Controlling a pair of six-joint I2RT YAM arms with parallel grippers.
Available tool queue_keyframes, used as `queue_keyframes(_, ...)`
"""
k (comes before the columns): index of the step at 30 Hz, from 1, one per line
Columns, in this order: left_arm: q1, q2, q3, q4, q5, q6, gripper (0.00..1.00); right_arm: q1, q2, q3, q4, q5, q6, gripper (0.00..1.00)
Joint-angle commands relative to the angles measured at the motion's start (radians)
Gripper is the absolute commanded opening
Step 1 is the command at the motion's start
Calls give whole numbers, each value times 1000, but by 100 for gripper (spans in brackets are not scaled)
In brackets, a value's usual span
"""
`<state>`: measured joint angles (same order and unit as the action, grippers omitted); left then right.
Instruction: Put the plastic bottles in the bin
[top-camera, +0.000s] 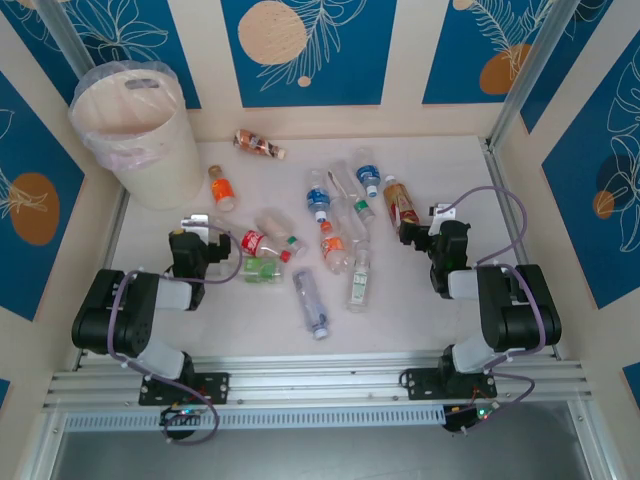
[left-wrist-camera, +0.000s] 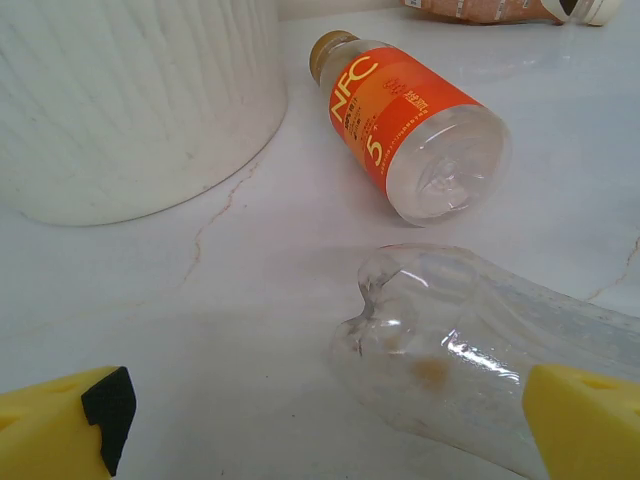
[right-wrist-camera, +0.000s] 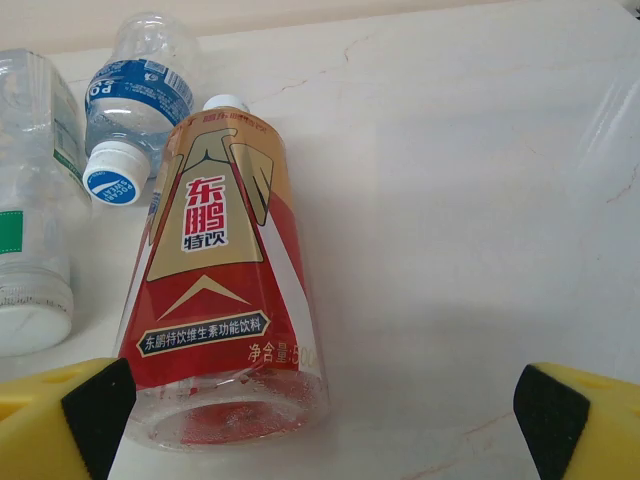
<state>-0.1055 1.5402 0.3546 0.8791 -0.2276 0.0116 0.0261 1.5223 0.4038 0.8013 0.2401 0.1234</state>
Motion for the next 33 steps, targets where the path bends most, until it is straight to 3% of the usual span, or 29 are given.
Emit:
queue_keyframes(1, 1, 0, 18, 14, 25, 22, 100, 5, 1, -6, 44, 19, 9, 99)
queue_keyframes(29, 11, -3, 20, 12, 44, 18, 100, 4, -2, -13, 51, 19, 8, 99)
queue_keyframes(33, 10, -90, 61, -144, 103, 42, 100, 5, -90, -16, -12, -8, -1, 100)
